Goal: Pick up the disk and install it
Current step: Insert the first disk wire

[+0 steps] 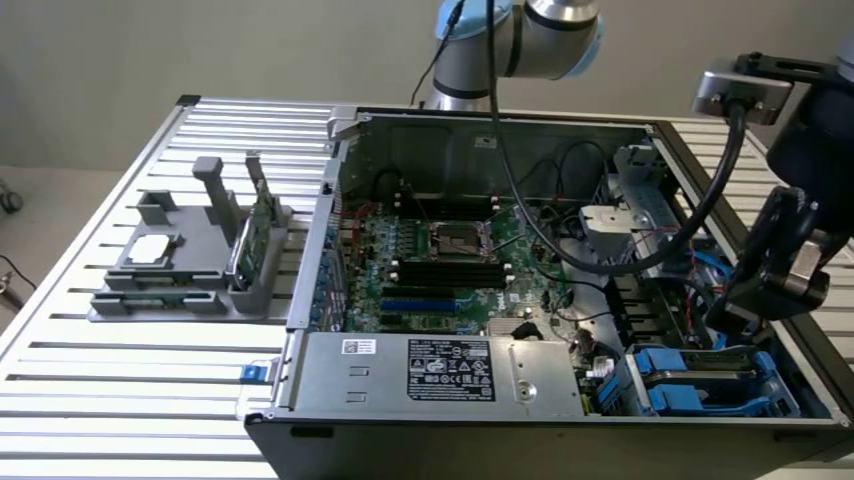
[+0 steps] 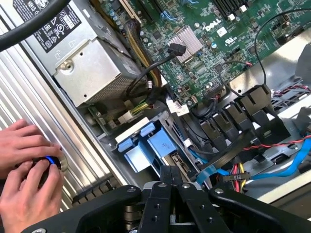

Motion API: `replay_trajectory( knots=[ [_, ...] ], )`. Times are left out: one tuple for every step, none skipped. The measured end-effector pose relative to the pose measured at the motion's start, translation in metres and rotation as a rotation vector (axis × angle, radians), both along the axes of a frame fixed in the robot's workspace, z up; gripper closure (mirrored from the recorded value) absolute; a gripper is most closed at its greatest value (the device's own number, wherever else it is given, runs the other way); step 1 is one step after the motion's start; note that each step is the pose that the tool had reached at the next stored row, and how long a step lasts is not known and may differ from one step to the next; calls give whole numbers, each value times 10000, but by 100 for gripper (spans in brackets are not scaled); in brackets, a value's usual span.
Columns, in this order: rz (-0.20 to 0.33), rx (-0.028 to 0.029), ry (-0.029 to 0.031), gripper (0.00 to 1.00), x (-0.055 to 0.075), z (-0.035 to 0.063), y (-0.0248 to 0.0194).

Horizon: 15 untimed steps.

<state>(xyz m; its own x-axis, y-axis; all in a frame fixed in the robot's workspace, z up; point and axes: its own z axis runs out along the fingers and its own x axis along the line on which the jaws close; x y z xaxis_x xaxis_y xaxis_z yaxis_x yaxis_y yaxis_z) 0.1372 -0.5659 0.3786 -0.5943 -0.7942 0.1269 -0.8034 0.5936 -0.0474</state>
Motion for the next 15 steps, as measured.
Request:
replay_trajectory(
  knots=[
    [-61,1,-37,89,0,5,2],
    [-114,2,-75,89,0,11,4],
    [-170,2,-116,89,0,17,7],
    [-232,3,-156,89,0,21,8],
    [-306,4,-191,89,0,22,8],
    [-396,7,-222,89,1,23,8],
    [-491,8,-249,89,1,24,8],
    [-592,12,-268,89,0,25,8],
    [-708,17,-283,89,0,25,8],
    [-817,22,-295,89,0,26,9],
    [-926,28,-305,89,0,27,9],
    [-1038,34,-314,89,-1,27,9],
    [-1151,41,-323,89,-1,26,9],
    [-1263,51,-332,89,-1,25,8],
    [-1382,58,-341,89,0,26,9]
  ],
)
